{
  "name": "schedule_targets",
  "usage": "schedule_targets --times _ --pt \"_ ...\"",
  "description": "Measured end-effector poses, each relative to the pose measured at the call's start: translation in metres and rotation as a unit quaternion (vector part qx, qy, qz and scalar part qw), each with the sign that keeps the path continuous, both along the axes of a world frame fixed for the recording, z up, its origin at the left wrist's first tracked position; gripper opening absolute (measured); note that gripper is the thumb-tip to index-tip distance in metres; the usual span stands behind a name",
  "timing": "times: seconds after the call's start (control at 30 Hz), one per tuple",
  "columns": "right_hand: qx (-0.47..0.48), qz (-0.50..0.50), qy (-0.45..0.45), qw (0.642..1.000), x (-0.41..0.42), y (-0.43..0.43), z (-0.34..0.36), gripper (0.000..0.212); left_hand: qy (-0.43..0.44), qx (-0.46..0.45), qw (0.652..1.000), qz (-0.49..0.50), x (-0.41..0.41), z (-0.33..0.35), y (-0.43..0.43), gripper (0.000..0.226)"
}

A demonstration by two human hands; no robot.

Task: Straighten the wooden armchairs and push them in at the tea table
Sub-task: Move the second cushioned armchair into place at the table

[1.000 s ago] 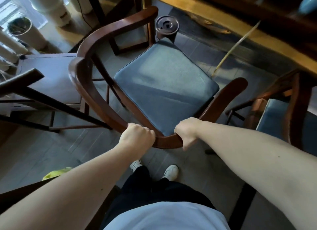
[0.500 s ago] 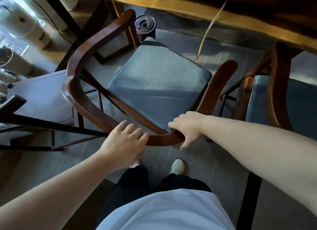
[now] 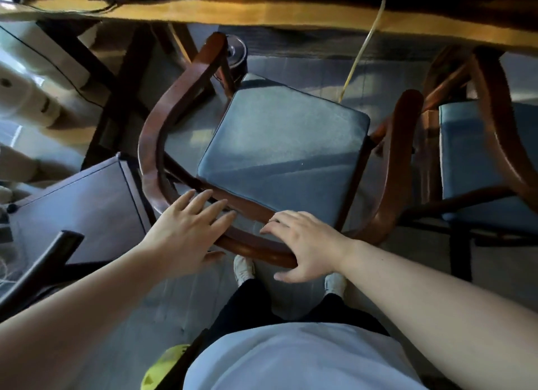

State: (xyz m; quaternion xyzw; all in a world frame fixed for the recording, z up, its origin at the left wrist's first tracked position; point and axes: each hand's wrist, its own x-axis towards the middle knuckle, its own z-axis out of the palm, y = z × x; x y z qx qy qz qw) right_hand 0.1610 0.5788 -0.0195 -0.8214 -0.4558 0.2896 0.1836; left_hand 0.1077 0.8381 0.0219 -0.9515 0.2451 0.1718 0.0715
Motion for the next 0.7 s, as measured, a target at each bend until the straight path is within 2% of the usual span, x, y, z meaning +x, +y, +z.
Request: schedule_targets --times 0.13,0.27,0.33,0.53,0.7 --pt "-0.021 -0.04 0.016 0.999 -0.01 0.009 0.006 0.062 -0.011 -0.05 0.998 -0.019 0.014 -0.008 0.028 0.068" --pt "-0.04 -0.156 0.025 0.987 -0.039 0.018 0.015 0.05 0.02 -0.105 0.993 -0.049 0.018 -0.018 0.035 0.031" --pt "-0.058 -0.188 0.013 0.98 -0.043 0.024 0.019 0.048 0.033 -0.119 0.991 -0.048 0.019 -0.021 0.036 0.029" --pt "-0.103 -0.12 0.006 0.987 -0.033 0.017 0.019 0.047 0.018 -0.142 0.988 -0.054 0.022 -0.025 0.03 0.023" --pt "-0.136 -0.127 0.0 0.983 -0.011 -0.026 0.026 0.053 -0.009 -0.146 0.988 -0.053 0.031 -0.021 -0.019 0.031"
